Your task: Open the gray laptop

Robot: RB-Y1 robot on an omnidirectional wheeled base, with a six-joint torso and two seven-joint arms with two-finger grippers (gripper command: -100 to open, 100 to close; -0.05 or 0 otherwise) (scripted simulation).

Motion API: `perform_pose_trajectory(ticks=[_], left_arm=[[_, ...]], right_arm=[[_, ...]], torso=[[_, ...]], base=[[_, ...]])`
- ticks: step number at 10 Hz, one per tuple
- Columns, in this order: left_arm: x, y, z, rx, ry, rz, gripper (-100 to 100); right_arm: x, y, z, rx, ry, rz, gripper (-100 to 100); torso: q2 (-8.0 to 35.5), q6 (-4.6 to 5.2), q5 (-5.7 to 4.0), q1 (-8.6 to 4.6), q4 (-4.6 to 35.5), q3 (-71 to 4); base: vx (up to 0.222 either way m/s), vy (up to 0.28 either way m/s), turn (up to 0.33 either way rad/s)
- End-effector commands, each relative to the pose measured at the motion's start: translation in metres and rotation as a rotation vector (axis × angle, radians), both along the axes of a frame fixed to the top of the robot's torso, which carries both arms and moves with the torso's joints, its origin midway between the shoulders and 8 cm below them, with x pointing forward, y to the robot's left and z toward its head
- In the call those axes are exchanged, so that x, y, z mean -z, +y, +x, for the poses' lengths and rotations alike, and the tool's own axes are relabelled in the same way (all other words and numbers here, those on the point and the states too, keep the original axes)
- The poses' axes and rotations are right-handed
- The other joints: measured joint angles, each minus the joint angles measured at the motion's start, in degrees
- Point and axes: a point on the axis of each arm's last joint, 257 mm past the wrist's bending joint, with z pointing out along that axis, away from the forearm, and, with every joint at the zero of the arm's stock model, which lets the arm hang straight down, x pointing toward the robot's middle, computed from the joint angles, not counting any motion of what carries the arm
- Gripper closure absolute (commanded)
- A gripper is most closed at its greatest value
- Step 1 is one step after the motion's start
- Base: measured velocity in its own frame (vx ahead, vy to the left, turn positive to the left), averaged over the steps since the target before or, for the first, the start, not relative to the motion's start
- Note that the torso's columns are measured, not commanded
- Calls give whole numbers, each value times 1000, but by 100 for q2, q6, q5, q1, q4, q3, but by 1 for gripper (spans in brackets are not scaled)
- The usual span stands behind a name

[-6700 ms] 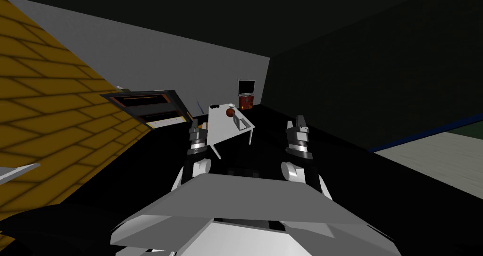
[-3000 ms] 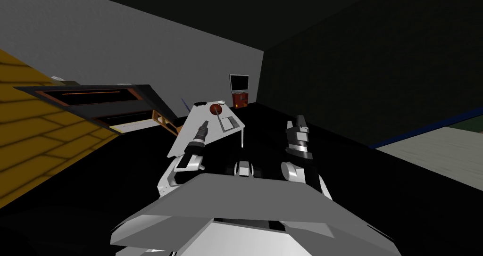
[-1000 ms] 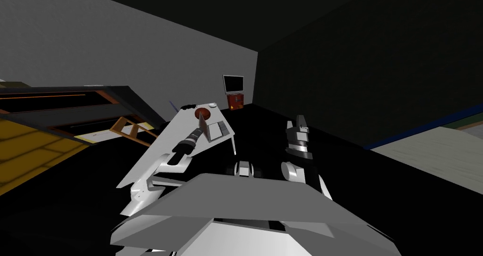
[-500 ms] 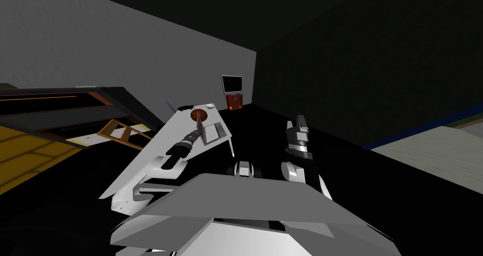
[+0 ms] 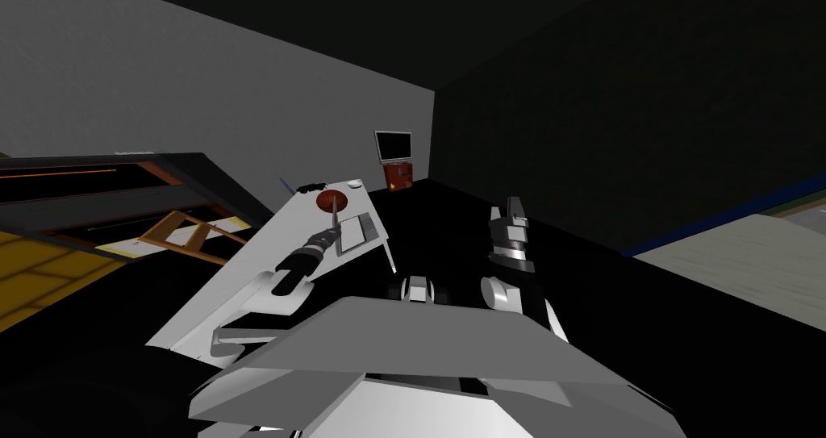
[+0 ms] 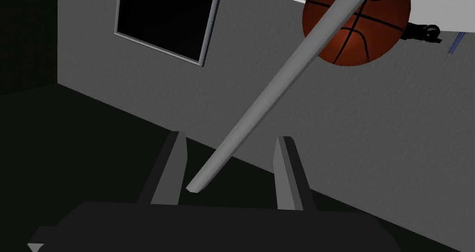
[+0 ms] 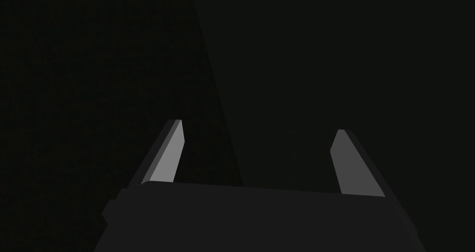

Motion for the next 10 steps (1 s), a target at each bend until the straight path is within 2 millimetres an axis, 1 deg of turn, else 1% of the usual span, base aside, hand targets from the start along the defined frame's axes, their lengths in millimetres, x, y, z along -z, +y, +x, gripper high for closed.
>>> perform_pose_trajectory(ticks=[1, 2, 3, 4, 6, 8, 9, 10], left_arm=[[26, 12, -18, -7, 114, 99, 100], [12, 10, -12, -1, 75, 91, 100], [31, 28, -20, -19, 142, 167, 100], [31, 28, -20, -20, 143, 167, 100], [50, 44, -28, -34, 204, 233, 100], [67, 60, -37, -45, 266, 299, 100], [67, 60, -37, -45, 266, 299, 100], [75, 68, -42, -50, 298, 332, 100]], right_arm=[[0, 0, 0, 0, 0, 0, 0], [0, 0, 0, 0, 0, 0, 0], [0, 0, 0, 0, 0, 0, 0], [0, 0, 0, 0, 0, 0, 0], [0, 0, 0, 0, 0, 0, 0], [0, 0, 0, 0, 0, 0, 0], [0, 0, 0, 0, 0, 0, 0], [0, 0, 0, 0, 0, 0, 0]], torso=[[-5, -3, 10, 3, -10, 0], [-15, -9, 5, 14, -4, -7], [24, -18, -11, 35, 26, 7], [31, -18, -2, 35, 22, 20], [35, -43, -2, 47, 24, 19], [34, -45, 8, 50, 14, 20], [33, -48, 7, 47, 14, 20], [37, -50, 10, 58, 20, 22]], base=[[136, -132, -56], [54, -71, 8], [29, -99, -88], [46, -123, -63], [48, -97, -44], [47, -98, -71], [45, -77, -13], [43, -68, -48]])
